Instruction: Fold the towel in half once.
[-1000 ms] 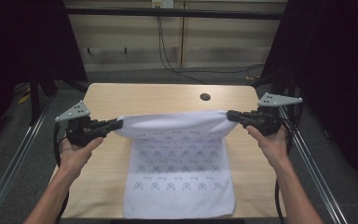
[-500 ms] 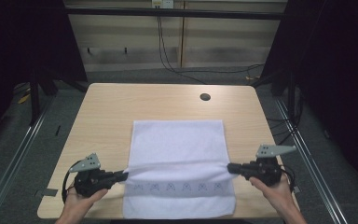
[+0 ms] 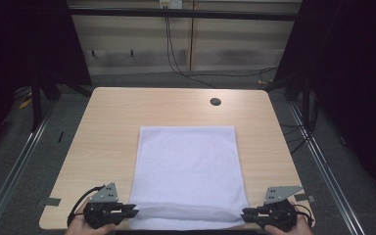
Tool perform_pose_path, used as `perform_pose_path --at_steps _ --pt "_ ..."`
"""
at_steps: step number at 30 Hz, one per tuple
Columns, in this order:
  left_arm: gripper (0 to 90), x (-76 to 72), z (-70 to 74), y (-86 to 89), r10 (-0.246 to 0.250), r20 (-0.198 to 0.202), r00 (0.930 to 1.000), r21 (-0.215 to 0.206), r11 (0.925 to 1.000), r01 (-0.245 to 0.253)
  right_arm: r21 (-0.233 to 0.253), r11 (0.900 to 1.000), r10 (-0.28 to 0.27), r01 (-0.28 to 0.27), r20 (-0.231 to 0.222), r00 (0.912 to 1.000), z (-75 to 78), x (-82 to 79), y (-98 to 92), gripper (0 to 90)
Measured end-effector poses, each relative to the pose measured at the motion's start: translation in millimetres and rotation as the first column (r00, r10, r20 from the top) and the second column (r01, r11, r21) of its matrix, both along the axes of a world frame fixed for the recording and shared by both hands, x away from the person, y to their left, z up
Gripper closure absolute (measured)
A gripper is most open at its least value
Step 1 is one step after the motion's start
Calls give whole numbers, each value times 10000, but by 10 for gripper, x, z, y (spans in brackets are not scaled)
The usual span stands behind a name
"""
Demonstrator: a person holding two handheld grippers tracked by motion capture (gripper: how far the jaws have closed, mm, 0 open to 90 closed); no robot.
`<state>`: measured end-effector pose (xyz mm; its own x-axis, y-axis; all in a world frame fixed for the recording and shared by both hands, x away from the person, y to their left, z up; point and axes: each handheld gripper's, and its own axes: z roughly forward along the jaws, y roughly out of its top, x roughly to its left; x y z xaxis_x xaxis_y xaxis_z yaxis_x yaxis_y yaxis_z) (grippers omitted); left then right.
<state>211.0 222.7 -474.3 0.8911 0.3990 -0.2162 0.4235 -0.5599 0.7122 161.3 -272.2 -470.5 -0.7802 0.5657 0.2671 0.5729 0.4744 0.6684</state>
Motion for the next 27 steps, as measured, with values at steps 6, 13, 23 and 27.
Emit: perform_pose_path --at_steps 6,13,23,27 --pt "709 -54 104 82 -6 -158 9999 -736 9973 -5 382 9993 28 -37 231 9997 94 -44 -21 721" --pt "663 180 160 156 766 -101 9970 -1556 9848 -773 1282 9887 -851 772 573 9947 137 140 -126 706" --pt "567 828 74 -117 1856 -581 9809 -1189 9743 -1913 952 9841 -1616 1499 1305 9782 189 712 24 631" --pt "545 1058 41 -175 2278 -145 9736 -780 9705 -2282 662 9839 -1743 1662 1465 9737 153 985 152 606"
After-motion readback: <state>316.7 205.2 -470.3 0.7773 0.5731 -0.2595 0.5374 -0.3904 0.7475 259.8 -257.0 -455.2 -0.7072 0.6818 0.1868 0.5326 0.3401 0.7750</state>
